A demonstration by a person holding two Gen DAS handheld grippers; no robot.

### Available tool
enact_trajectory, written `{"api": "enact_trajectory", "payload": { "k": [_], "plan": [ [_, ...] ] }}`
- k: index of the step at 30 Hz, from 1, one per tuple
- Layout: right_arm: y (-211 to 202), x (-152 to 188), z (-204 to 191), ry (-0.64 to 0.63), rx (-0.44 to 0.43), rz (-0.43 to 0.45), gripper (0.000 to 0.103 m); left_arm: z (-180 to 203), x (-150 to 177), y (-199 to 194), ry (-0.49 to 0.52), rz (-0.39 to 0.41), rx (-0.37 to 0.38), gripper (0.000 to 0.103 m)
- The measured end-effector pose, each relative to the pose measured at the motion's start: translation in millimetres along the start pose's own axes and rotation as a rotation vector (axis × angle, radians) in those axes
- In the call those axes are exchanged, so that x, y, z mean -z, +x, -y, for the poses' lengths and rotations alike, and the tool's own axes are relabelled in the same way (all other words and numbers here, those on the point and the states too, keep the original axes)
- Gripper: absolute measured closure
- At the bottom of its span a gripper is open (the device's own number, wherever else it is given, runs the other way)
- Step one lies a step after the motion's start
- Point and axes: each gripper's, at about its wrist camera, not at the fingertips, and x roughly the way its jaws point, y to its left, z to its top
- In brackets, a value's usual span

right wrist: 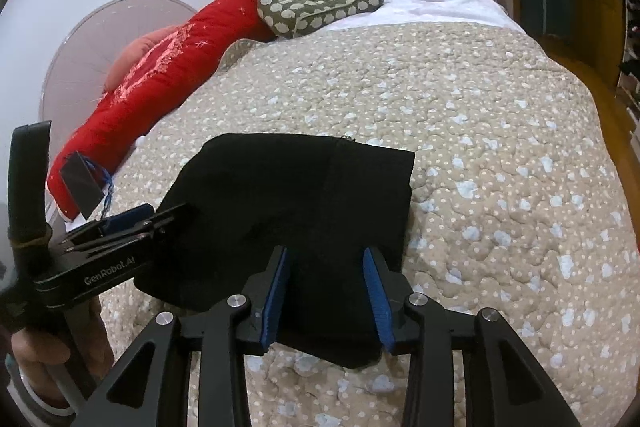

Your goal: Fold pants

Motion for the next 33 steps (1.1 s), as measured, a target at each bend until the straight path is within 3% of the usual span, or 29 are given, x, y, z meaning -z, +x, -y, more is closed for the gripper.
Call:
{"api": "enact_trajectory", "payload": {
  "k": [4,10,17,25,33],
  "plan": [
    [-1,1,-3,-0.011,0.011,0.005,0.063,0,1,0,0.012,0.004,-0.023,0.030],
    [-12,-4,-11,-0.012,-0.016,0.037,0.063,-6,0,-2,-0.027,-0.012,0.005,0.030],
    [2,4,-15,-0.061,0.017,0.001,0.063,-11,1,-13,-0.038,-0.024,0.021,0.030],
    [-13,-6,-10,-0.016,-0.008,0.051,0.062,-21,2,-22,-0.089,-0.028,0.072,0.030],
    [-9,-5,-9,0.007,-0.013,0.023,0.056,-20,2,-28,-0.095,-0.033,0.089,0.030]
  ]
}}
